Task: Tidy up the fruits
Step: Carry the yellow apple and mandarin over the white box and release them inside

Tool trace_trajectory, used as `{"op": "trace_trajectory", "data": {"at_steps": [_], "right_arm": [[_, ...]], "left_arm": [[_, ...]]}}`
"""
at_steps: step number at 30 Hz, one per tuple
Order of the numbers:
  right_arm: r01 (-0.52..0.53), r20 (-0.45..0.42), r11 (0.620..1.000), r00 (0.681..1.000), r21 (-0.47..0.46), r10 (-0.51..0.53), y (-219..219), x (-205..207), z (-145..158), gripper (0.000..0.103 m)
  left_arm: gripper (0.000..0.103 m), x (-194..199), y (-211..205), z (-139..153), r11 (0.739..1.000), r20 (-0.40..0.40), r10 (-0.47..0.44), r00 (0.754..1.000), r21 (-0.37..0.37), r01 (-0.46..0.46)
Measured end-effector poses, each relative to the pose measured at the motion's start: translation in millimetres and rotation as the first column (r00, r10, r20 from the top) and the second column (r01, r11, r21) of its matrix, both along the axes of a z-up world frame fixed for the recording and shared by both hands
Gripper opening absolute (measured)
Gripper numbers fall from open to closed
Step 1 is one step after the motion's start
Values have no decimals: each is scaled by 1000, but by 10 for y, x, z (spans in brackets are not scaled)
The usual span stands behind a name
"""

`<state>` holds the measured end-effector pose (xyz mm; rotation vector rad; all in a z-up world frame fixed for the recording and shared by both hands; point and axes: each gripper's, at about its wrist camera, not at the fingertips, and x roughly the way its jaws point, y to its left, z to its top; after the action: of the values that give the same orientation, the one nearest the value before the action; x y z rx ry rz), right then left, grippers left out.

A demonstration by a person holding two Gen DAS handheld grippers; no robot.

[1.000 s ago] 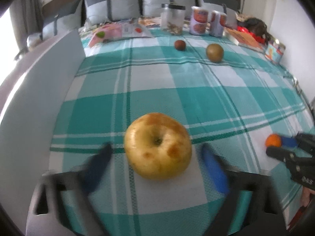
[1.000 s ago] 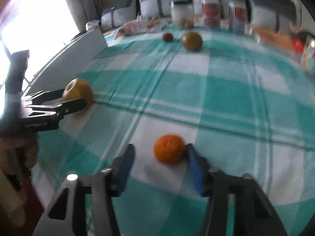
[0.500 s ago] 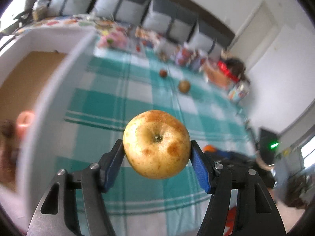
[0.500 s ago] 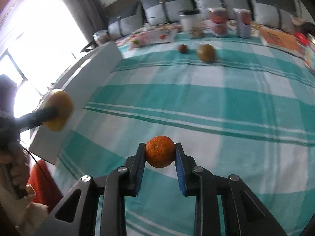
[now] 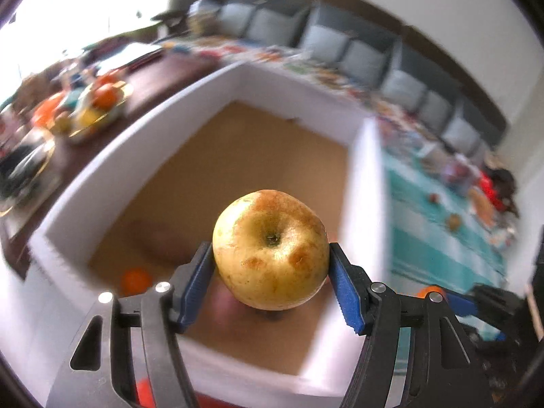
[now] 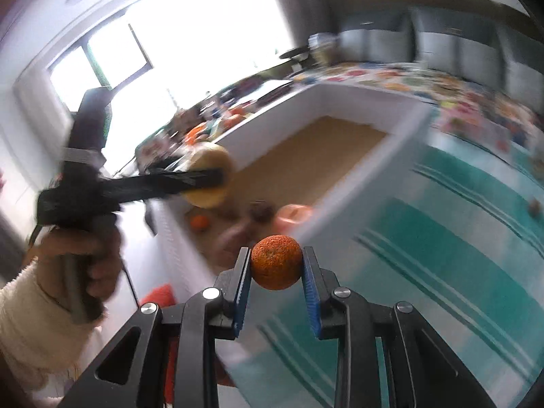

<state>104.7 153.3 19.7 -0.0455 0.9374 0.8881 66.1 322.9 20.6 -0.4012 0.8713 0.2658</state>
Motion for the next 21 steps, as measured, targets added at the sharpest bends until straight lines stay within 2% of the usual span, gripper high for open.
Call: {"op": "trace_trajectory", "data": {"at_steps": [5,8,9,10,11,13,15,19,21], "right_arm": [[-79,-41,991,996,-104,75,756,38,-205,29],[-83,-50,982,996,-167,76,999,82,-314,31],[-78,-37,978,997,-193,72,1062,86,-334,33],[-71,-21,976,997,-205,68,1080,89,-332,46],[-62,-1,975,998,-211,63,1065,90,-326,64],[-31,62,981,997,-190,43,984,72,-241,77],[2,111,985,994,-170,17,831,28,-154,78],[127,202,983,974,-133,-99,116,-36,-41,98],[188,231,971,961,-147,-151,-257,-63,-105,103]], "left_arm": [[69,-66,241,-300,998,-85,69,994,1,-69],[71,-106,291,-347,997,-85,79,993,8,-78],[76,-126,295,-329,997,-70,80,994,18,-79],[79,-141,296,-301,996,-61,88,994,36,-86],[83,-175,311,-286,994,-53,96,994,48,-94],[83,-239,298,-212,993,-18,106,994,55,-105],[83,-272,257,-161,994,8,102,995,48,-102],[83,-287,-46,12,996,64,51,997,70,-56],[83,-250,-347,115,997,94,-6,996,74,0]]}}
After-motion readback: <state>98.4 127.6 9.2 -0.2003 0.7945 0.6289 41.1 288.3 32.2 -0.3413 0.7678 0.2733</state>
